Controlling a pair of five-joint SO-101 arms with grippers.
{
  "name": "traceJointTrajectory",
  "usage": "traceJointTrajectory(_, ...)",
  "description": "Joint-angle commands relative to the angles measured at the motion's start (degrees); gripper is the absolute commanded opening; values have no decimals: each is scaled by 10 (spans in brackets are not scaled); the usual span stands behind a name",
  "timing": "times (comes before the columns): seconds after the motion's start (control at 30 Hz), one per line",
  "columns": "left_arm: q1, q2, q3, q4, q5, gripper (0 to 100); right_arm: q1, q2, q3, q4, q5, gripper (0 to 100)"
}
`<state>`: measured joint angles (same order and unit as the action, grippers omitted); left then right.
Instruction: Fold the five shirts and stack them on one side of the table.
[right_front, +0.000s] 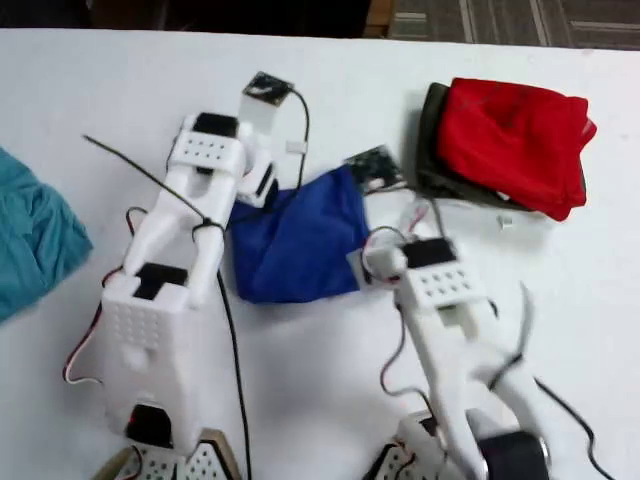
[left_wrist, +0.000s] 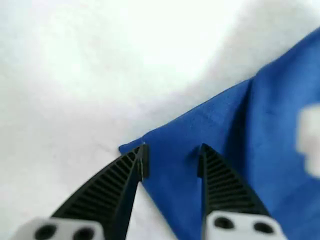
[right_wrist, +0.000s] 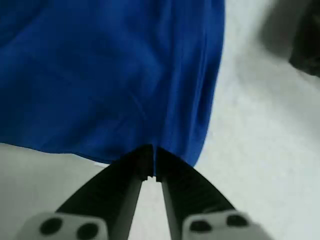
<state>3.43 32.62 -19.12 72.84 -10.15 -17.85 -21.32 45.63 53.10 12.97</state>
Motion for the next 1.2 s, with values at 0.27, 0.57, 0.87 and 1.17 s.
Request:
traceJointTrajectory(0.27,-97,-18,51,-71,3,181,41,166,-25,-67,-4,19)
traceJointTrajectory(0.57,-90,-25,36,-49,4,181,36,122,-41,-44,-4,19)
traceJointTrajectory(0.87,-84,-25,-137,161,3,181,36,-33,-116,41,-9,19)
traceJointTrajectory(1.17,-89,-63,-166,293,5,180,36,127,-293,31,-64,19)
